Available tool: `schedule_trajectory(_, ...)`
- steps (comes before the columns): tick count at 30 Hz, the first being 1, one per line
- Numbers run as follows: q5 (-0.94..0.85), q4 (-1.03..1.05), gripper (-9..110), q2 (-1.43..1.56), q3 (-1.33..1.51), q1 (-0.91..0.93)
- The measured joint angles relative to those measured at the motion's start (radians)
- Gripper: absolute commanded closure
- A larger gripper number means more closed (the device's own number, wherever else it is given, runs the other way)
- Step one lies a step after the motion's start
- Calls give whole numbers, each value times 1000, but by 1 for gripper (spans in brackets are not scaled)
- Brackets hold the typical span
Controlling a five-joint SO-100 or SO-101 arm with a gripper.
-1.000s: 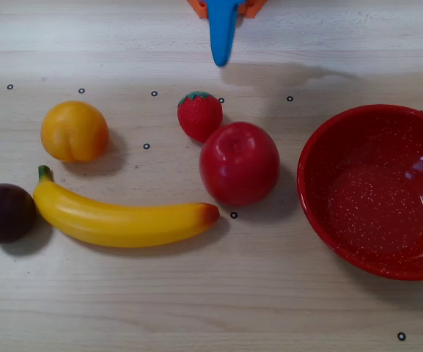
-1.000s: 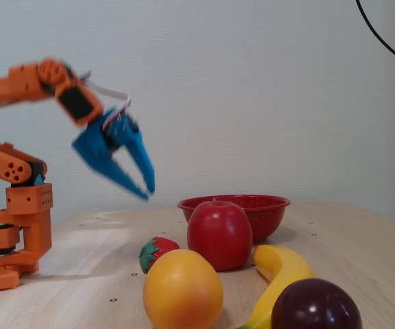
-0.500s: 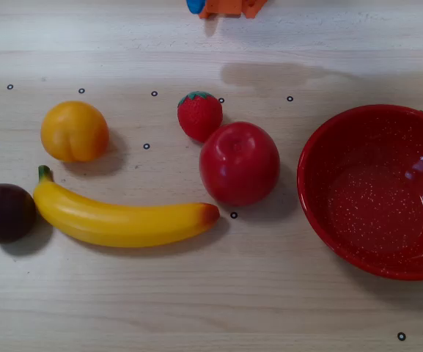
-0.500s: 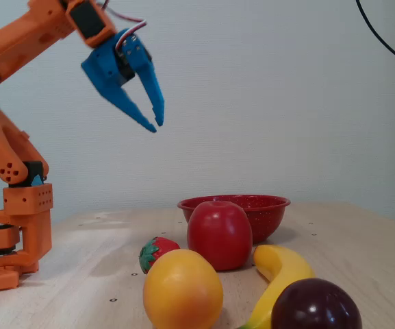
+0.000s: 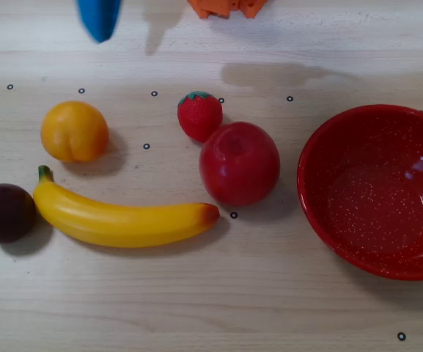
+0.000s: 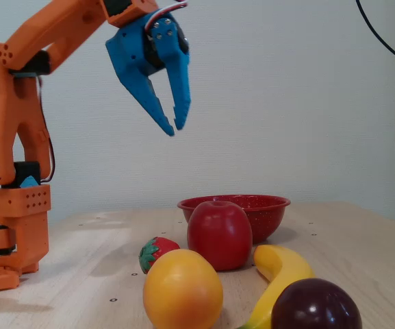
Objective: Put the peach in the red bowl.
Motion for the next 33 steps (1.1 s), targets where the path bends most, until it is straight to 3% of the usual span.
schedule_trajectory(5, 78, 12, 98, -130, -121, -58)
schedule_trajectory(19, 308, 21, 47, -341, -144, -129)
schedule_trajectory(33, 551, 21, 43, -350, 58, -282)
